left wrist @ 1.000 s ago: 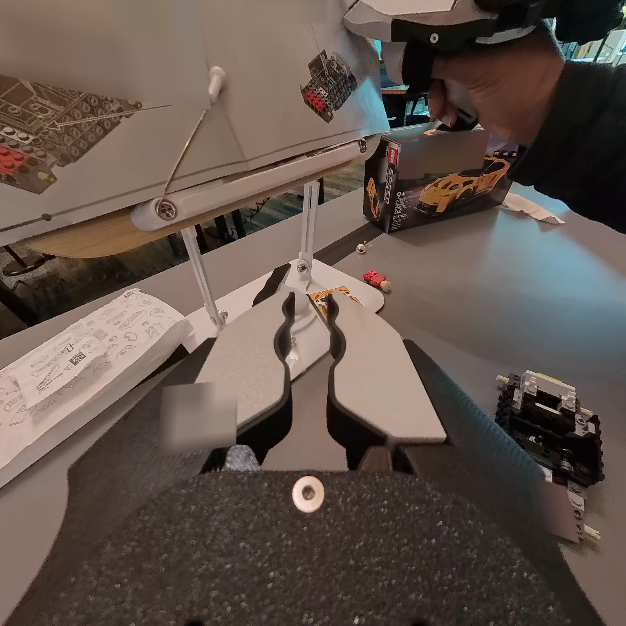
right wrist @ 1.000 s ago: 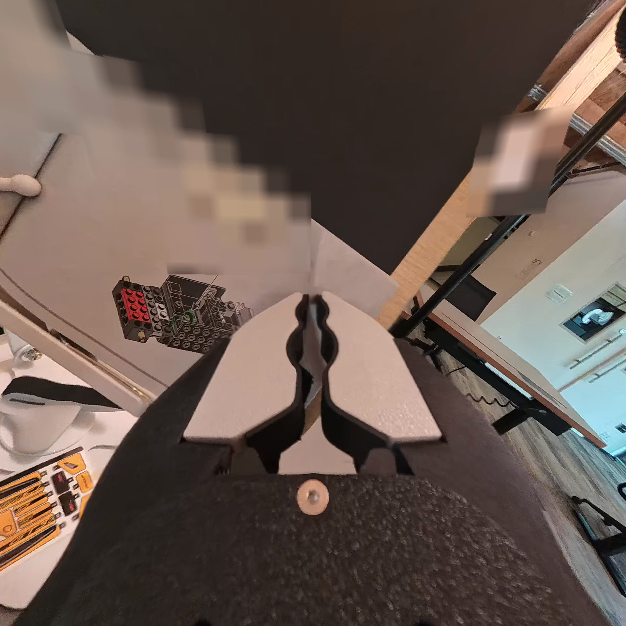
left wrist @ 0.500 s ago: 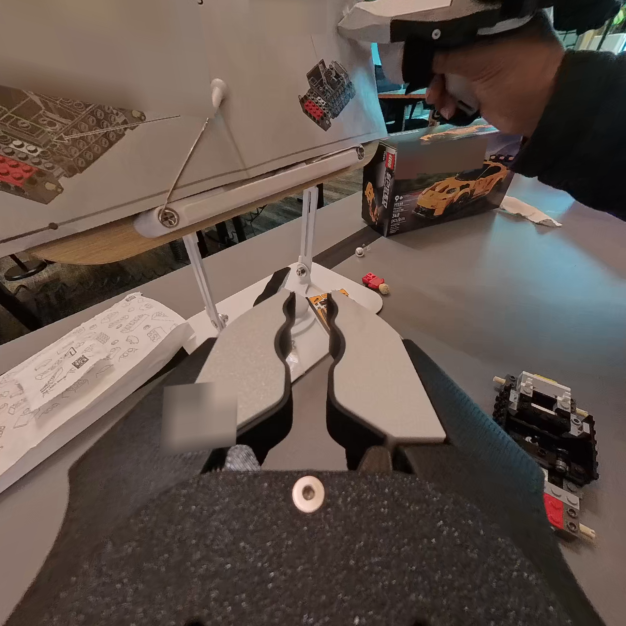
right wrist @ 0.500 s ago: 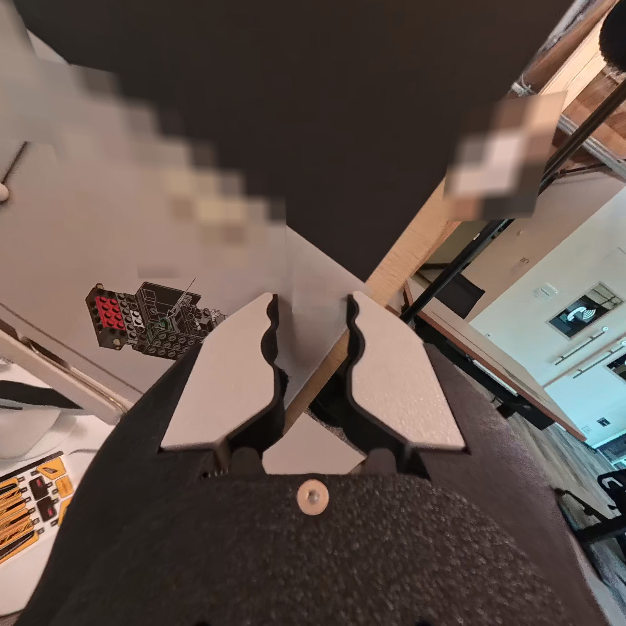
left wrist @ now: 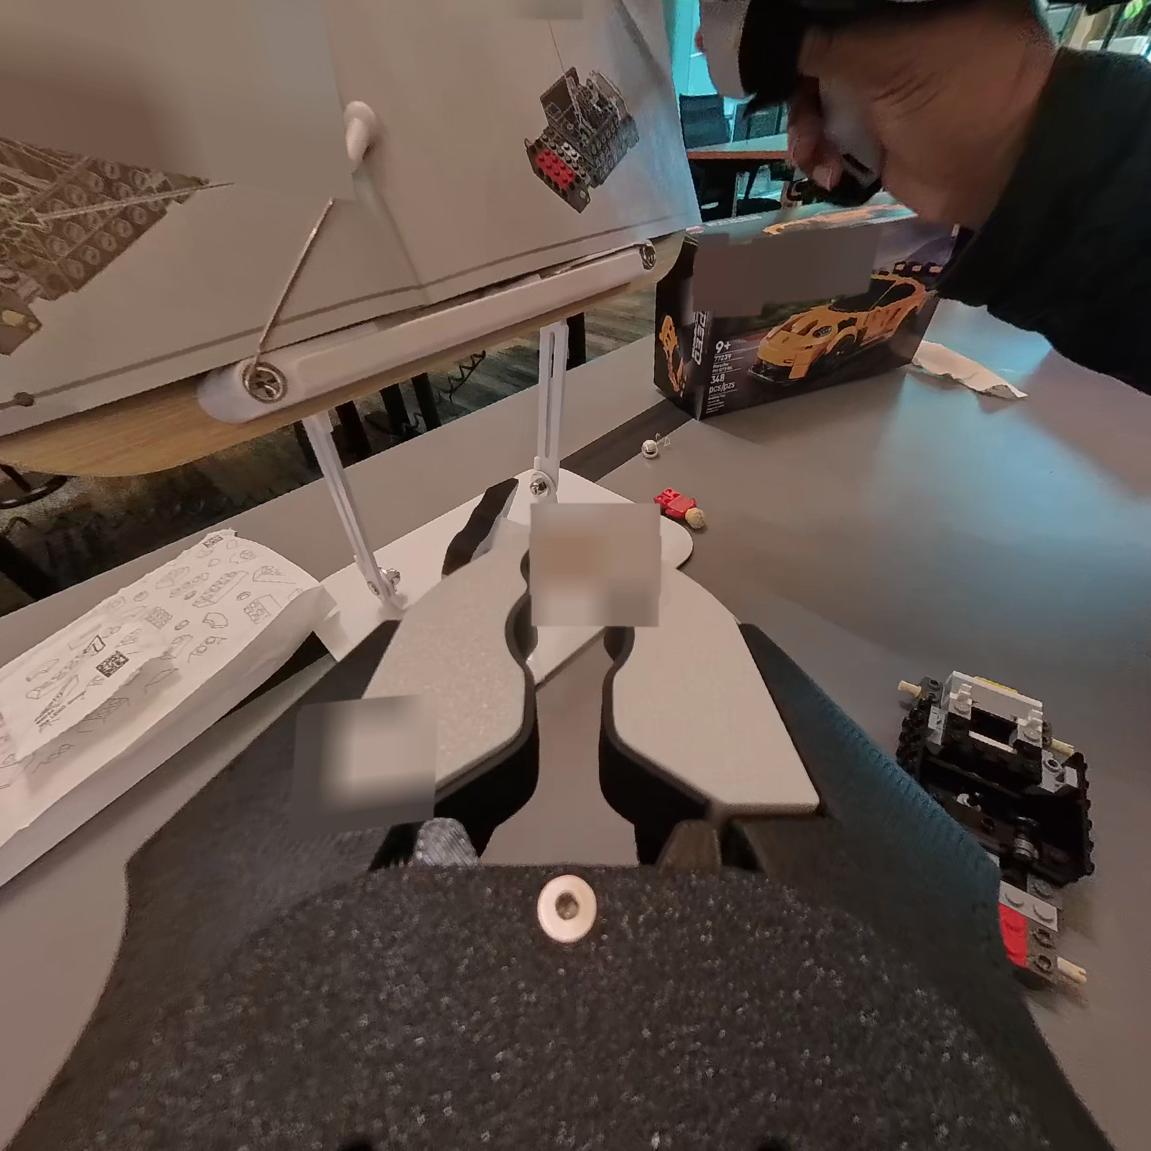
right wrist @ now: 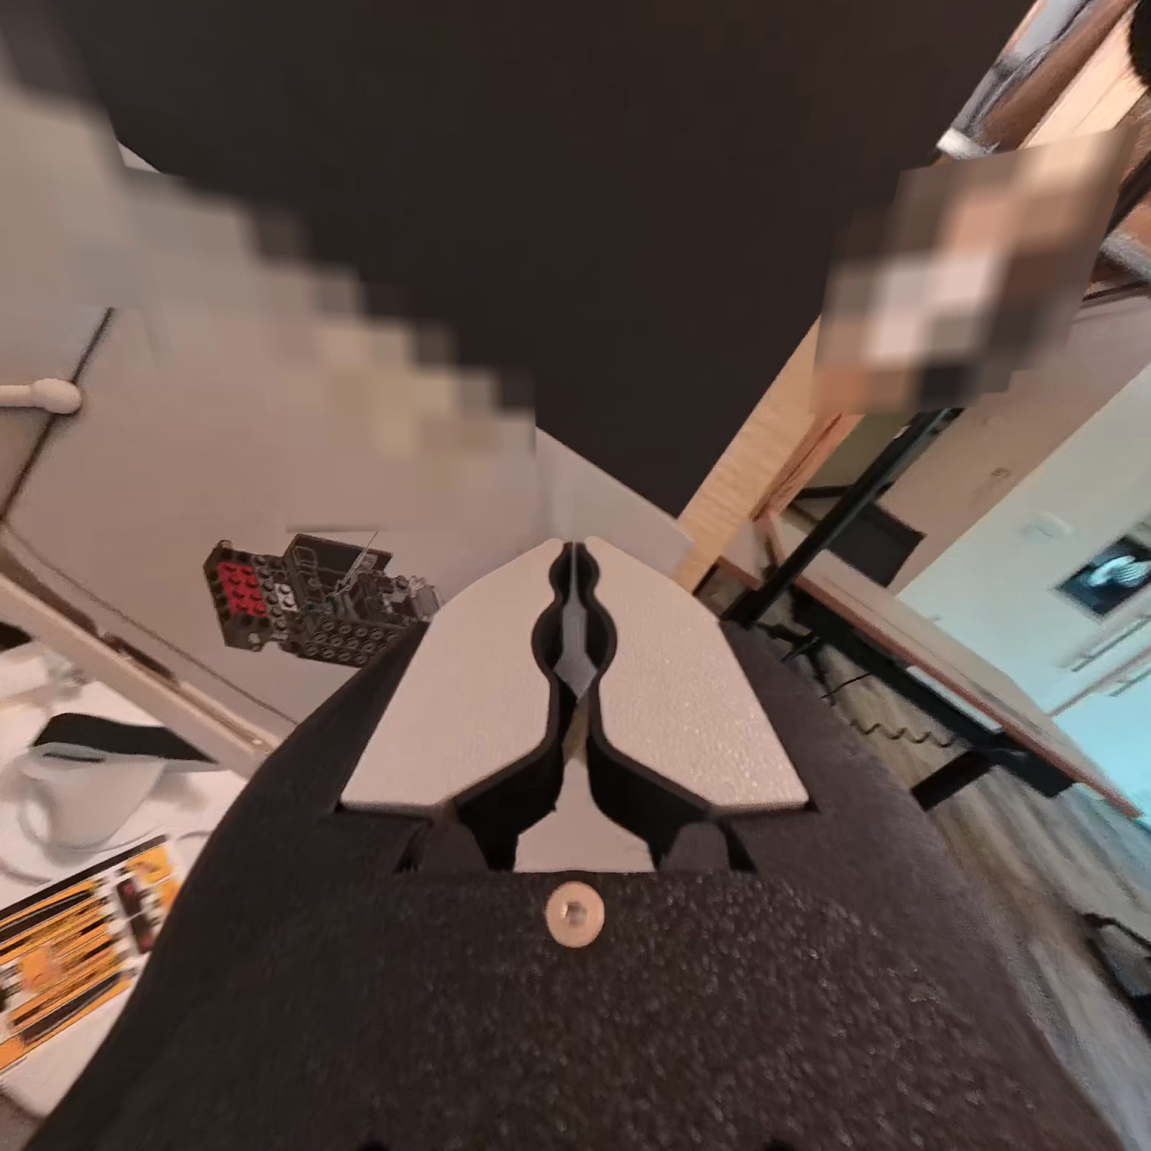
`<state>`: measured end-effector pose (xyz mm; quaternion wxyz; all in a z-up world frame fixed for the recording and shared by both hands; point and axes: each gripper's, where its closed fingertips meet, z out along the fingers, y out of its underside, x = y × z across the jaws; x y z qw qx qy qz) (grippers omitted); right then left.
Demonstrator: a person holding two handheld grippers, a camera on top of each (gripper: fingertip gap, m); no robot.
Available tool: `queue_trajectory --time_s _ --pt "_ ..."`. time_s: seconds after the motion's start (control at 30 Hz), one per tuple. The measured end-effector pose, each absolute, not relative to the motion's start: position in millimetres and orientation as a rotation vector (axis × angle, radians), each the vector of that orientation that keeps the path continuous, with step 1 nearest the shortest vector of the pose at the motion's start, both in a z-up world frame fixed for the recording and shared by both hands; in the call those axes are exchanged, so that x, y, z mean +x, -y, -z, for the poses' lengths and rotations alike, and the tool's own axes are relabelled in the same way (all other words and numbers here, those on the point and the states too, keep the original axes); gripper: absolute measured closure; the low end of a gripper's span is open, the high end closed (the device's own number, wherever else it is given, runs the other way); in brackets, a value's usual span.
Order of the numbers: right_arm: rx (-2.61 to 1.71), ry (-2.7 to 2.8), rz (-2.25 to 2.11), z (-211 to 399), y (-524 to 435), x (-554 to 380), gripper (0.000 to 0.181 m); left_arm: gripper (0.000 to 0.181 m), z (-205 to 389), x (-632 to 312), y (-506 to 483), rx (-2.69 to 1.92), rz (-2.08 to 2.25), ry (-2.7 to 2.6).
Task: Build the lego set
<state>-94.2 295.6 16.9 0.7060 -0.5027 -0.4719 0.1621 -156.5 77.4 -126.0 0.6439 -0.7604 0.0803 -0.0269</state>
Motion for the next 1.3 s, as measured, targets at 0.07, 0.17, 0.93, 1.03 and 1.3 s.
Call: queue_trajectory --time_s 0.07,0.17,0.93,1.03,1.3 --pt "-1.096 1.047 -0.327 -20.6 -296.1 -95.5 0.144 0.165 128.1 -155.7 -78.3 -1.738 0.063 -0.185" --pt "-1.117 1.066 -0.302 -13.1 -302.0 -102.7 0.125 0.165 130.6 -154.6 -78.9 -1.746 0.066 -0.188" --pt "-0.793 1.162 -0.267 -13.4 -226.0 -103.9 0.181 0.155 16.7 -113.9 -116.6 -1.547 0.525 -0.115" --pt "-0.674 1.204 -0.173 -9.6 -205.4 -108.0 0.181 0.15 -12.8 -115.2 -148.5 -1.518 0.785 0.007" --pt "-0.481 1.285 -0.053 10.0 -164.9 -117.7 0.172 0.179 -4.7 -122.8 -184.5 -1.542 0.843 0.074"
